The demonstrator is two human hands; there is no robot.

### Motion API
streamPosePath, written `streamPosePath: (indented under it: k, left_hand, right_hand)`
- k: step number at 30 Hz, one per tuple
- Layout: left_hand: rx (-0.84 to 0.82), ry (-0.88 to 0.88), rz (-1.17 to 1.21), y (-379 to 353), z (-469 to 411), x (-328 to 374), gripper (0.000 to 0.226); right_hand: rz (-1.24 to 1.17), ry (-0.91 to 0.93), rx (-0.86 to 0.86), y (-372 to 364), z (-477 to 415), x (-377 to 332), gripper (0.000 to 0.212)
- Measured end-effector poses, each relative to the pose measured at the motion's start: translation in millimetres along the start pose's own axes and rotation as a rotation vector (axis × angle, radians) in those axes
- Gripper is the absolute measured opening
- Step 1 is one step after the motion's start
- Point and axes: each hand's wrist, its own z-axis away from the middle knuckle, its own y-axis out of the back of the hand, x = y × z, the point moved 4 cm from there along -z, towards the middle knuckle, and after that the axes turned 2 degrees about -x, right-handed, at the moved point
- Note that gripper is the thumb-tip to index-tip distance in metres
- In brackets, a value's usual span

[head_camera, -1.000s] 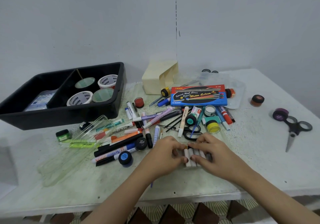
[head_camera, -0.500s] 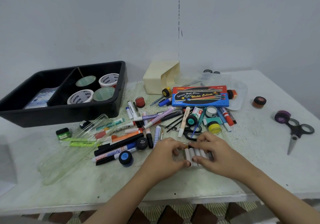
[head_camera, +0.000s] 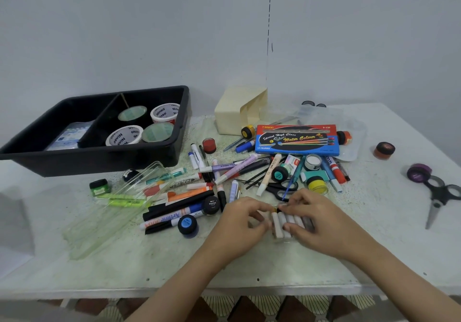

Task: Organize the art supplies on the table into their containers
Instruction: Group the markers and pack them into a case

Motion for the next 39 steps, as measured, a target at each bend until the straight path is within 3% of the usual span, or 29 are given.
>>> streamPosePath:
  k: [5, 12, 16, 21, 31, 39]
  left_hand:
    - [0.22, -0.077, -0.036, 40.1, 8.5, -4.2, 0.021]
    - [0.441, 0.009, -0.478, 111.8, 8.5, -42.5, 0.017]
    - [0.355, 0.017, -0.789, 133.6, 6.6, -67.8, 0.026]
    - [0.246, 0.027, -0.907, 143.0, 8.4, -85.5, 0.029]
    - [0.117, 0.045, -0.851, 151.2, 8.5, -92.5, 0.025]
    - [0.055, 0.067, -0.847, 153.6, 0.2, -95.1, 0.012]
  right_hand:
    - [0.068, 0.002, 0.028, 6.4, -21.4, -16.8, 0.028]
    - [0.062, 0.113, 0.023, -2.8, -101.7, -65.3, 0.025]
    - [0.127, 0.168, -0.013, -17.4, -142.2, -84.6, 0.026]
    - [0.266, 0.219, -0.076, -32.5, -167.0, -98.9, 0.026]
    - [0.364, 0.262, -0.176, -32.6, -172.5, -105.4, 0.023]
    - [0.228, 0.263, -0.121, -38.5, -168.6, -96.5, 0.017]
